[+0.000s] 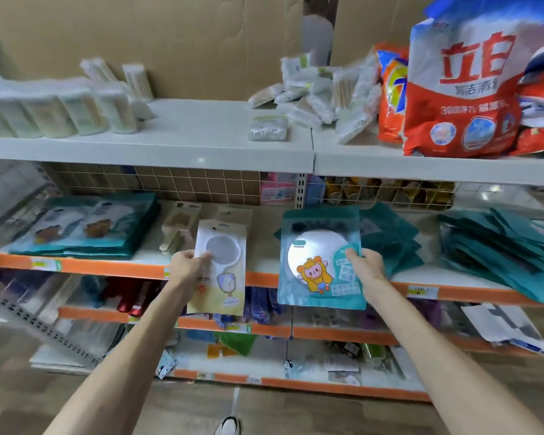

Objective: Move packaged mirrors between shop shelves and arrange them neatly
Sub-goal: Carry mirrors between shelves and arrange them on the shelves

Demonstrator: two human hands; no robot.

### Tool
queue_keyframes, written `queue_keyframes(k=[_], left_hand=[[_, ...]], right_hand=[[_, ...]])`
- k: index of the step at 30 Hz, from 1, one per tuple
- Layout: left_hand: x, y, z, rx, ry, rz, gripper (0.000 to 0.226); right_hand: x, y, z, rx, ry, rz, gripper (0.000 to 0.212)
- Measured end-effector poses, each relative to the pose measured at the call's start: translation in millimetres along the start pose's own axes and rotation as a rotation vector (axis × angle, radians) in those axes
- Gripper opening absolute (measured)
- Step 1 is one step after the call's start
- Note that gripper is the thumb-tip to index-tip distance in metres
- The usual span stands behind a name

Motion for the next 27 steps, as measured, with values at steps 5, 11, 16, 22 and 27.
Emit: queue_keyframes(k=[5, 11, 16, 22, 27], left_hand=[[13.4, -1.8, 83.1, -0.034, -0.004, 0.006, 0.016], [1.8, 13.5, 167.0, -0.277, -0.155, -0.03, 0.019], [9.1, 29.2, 189.7, -0.224, -0.035, 0.117, 0.007], [20.3, 32.5, 196.2, -0.122, 0.127, 0.443, 0.018], [19.0, 30.4, 197.9, -0.182, 0.186, 0.649, 0.031]], right_hand=[[-0.4, 52.9, 33.6, 0.112, 0.081, 0.057, 0.012], [0.4, 93.1, 50.1, 0.197, 0.095, 0.001, 0.03], [-1.1, 82.4, 55.4, 0.305, 0.114, -0.005, 0.034], [-8.9, 89.2, 60.2, 0.341, 0.064, 0.06, 0.035], [-17.9, 113.6, 54.7, 0.313, 0.057, 0.055, 0.021]])
Point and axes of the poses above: each hand's wrist, its own z-axis towards the middle knuckle, its own y-axis out of the palm, x = y × z, the point moved 5 cm from there along z, towards the middle knuckle, and after that the axes turned 5 degrees about -x, right-handed, at the moved point
